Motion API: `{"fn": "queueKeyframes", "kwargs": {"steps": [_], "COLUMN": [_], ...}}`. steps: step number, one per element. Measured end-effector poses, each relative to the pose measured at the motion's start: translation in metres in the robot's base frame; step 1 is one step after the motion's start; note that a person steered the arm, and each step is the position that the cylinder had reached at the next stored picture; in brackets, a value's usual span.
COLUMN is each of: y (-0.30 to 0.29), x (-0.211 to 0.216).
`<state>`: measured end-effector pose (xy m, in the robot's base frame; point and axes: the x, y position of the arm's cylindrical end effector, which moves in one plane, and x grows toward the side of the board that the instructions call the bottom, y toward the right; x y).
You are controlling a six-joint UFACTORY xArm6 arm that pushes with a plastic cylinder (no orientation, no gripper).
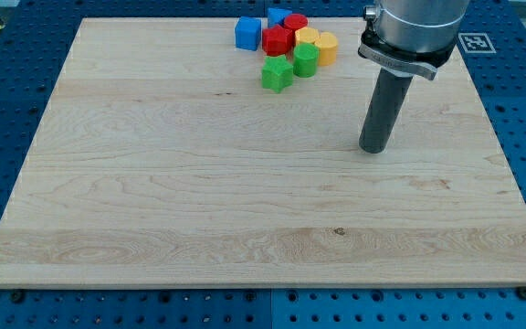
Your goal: Separate the group of blocks
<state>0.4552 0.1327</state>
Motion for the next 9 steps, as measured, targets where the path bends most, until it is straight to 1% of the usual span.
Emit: {"fn": "queueKeyframes", "kwargs": {"steps": [1,4,5,6,7,8,9], "y": [0.000,0.000,0.000,0.000,-0.005,-0.005,-0.022], "x": [-0.005,-0.135,-0.165,-0.168,-0.203,-0.220,-0.233]}}
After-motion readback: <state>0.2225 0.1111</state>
